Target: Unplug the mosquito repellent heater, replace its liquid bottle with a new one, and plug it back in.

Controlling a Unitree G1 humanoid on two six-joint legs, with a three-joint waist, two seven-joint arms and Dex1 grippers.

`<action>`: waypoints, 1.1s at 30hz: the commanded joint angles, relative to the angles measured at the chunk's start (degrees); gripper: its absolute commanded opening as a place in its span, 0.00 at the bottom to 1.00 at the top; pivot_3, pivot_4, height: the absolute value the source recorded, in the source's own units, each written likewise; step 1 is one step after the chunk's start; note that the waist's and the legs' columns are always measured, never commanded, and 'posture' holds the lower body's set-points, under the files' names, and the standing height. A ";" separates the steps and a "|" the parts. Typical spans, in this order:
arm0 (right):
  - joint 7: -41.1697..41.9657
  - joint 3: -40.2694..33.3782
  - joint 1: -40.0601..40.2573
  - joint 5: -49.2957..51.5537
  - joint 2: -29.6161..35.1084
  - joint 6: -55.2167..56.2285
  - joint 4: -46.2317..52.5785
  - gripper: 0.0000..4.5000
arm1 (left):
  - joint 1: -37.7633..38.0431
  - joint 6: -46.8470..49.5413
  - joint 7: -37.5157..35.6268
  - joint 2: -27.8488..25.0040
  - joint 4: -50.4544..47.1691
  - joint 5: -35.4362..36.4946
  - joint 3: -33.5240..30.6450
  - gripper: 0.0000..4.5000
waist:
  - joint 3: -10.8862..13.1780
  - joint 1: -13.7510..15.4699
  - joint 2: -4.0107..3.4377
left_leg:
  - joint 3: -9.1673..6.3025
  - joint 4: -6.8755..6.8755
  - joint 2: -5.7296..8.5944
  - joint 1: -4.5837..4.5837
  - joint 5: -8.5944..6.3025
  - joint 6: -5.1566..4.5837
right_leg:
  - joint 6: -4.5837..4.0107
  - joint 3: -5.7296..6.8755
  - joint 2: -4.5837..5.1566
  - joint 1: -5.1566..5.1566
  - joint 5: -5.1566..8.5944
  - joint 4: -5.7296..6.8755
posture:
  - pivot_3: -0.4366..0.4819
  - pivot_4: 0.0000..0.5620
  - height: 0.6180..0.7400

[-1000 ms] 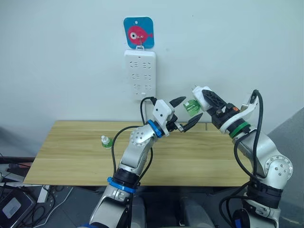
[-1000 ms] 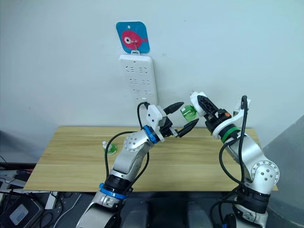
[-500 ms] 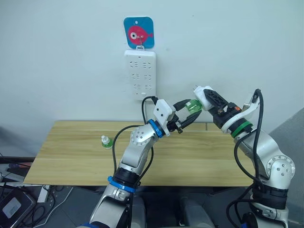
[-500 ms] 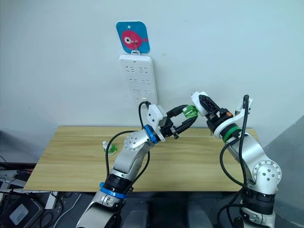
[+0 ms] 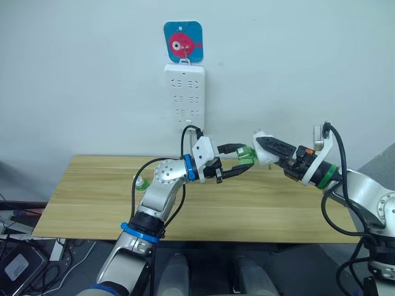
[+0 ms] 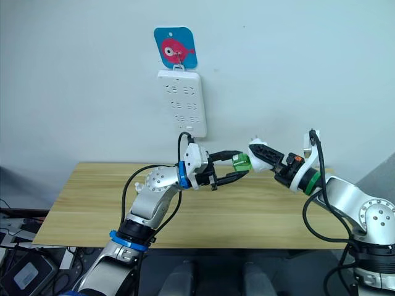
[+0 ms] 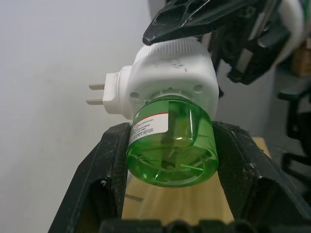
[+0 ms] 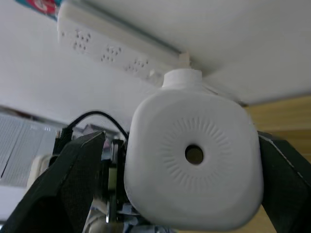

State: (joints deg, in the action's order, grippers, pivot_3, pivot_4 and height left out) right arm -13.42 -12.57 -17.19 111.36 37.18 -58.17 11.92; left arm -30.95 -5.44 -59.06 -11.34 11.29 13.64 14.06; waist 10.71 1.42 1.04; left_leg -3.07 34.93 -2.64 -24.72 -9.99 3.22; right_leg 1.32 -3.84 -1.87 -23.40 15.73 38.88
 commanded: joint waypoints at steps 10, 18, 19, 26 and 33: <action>23.62 4.54 -7.74 1.64 14.58 -20.49 -14.78 0.99 | -1.66 -8.34 -7.51 -1.22 3.10 -0.29 1.73 0.51 | 0.20 0.05 0.06 | -0.02 0.00 -0.02 -0.02 -0.03 -0.04 | 0.00 0.02 -0.03 -0.02 0.00 -0.03 | 0.69 0.34 1.00; 22.81 6.64 -10.76 1.64 15.46 -21.14 -18.29 0.99 | 0.43 -6.60 -7.12 -1.35 0.12 -0.24 2.44 0.51 | 0.32 0.25 0.07 | -0.02 0.00 -0.02 -0.03 -0.04 -0.06 | 0.01 0.02 -0.03 -0.04 0.00 -0.03 | 0.70 0.34 1.00; 22.80 6.77 -10.87 1.64 15.51 -21.22 -18.33 0.99 | 0.53 -6.49 -7.06 -1.34 -0.06 -0.30 2.50 0.51 | 0.34 0.27 0.09 | -0.02 0.00 -0.02 -0.03 -0.04 -0.06 | 0.01 0.02 -0.03 -0.03 0.00 -0.03 | 0.70 0.34 1.00; 23.73 7.77 -10.02 1.64 17.36 -21.81 -17.14 0.87 | 0.07 -6.41 -7.05 -1.29 0.24 -0.42 2.62 0.51 | 0.62 0.31 0.11 | -0.02 0.00 -0.02 -0.04 -0.04 -0.07 | 0.02 0.02 -0.03 -0.04 0.00 -0.04 | 0.70 0.35 1.00; 24.00 8.28 -9.93 1.64 18.01 -21.28 -16.13 0.66 | -0.54 -6.27 -7.06 -1.06 0.54 -0.37 2.60 0.51 | 0.85 0.29 0.18 | -0.01 0.00 -0.02 -0.04 -0.04 -0.07 | 0.02 0.02 -0.03 -0.04 0.00 -0.03 | 0.69 0.35 1.00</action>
State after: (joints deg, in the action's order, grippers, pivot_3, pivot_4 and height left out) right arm 8.82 -3.48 -26.54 111.38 54.19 -79.15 -7.02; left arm -30.59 -11.78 -66.57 -12.76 13.07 13.14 16.53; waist 11.56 1.70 1.22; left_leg -3.08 34.93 -2.66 -24.76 -10.04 3.16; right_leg 1.34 -3.83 -1.91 -23.44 15.73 38.84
